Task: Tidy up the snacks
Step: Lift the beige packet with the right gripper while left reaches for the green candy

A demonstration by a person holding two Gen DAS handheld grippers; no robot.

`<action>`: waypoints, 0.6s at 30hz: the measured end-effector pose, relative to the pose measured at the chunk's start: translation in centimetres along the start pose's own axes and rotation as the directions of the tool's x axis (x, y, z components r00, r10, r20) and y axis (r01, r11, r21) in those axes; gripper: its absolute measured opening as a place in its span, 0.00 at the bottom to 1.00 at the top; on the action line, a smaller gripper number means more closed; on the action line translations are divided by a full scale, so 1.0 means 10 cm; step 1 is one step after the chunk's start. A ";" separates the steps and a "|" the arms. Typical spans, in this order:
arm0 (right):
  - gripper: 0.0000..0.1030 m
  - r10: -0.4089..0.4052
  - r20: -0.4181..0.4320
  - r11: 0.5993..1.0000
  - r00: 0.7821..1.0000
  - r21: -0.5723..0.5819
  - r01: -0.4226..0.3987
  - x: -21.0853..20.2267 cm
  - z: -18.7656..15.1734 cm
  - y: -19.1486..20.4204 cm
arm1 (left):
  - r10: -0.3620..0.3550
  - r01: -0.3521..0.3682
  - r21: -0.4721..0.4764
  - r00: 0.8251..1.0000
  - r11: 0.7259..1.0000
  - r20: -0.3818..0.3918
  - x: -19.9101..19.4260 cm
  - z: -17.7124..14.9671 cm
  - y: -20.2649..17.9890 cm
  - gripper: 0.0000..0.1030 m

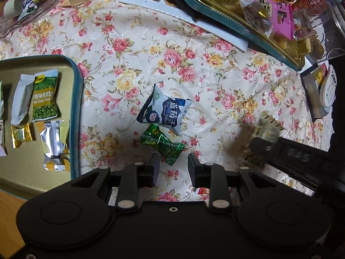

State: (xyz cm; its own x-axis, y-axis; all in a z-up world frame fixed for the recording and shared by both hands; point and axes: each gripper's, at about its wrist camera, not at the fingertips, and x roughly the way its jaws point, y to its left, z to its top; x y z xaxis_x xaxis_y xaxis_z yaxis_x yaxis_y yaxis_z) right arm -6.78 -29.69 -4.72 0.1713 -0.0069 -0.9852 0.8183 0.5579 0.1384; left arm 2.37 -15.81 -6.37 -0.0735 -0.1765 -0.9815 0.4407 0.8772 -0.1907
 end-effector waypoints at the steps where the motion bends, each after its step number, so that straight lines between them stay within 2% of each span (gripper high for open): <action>1: 0.37 0.005 0.011 1.000 1.000 0.001 -0.005 -0.05 0.01 -0.03 | 0.010 -0.010 -0.008 1.000 1.000 -0.001 0.02 0.00 -0.01 0.38; 7: 0.37 0.021 0.056 1.000 0.998 -0.011 -0.020 -0.23 0.03 -0.16 | 0.048 -0.047 -0.144 0.999 0.989 0.004 0.12 0.03 0.09 0.38; 12: 0.37 0.022 0.085 0.999 0.996 -0.038 -0.019 -0.33 -0.01 -0.23 | 0.040 -0.040 -0.256 0.999 0.966 -0.002 0.19 0.05 0.17 0.38; 18: 0.37 0.026 0.081 0.999 0.996 -0.041 -0.022 -0.31 -0.07 -0.32 | 0.090 -0.088 -0.265 0.996 0.960 -0.002 0.28 0.03 0.10 0.38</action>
State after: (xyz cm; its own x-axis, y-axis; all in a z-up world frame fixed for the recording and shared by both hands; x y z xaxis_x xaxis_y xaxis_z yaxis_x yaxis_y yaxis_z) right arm -10.32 -30.89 -2.14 0.2358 -0.0595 -0.9700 0.7908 0.5918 0.1560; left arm 2.87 -15.58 -9.26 -0.0349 -0.0957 -0.9948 0.1920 0.9762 -0.1007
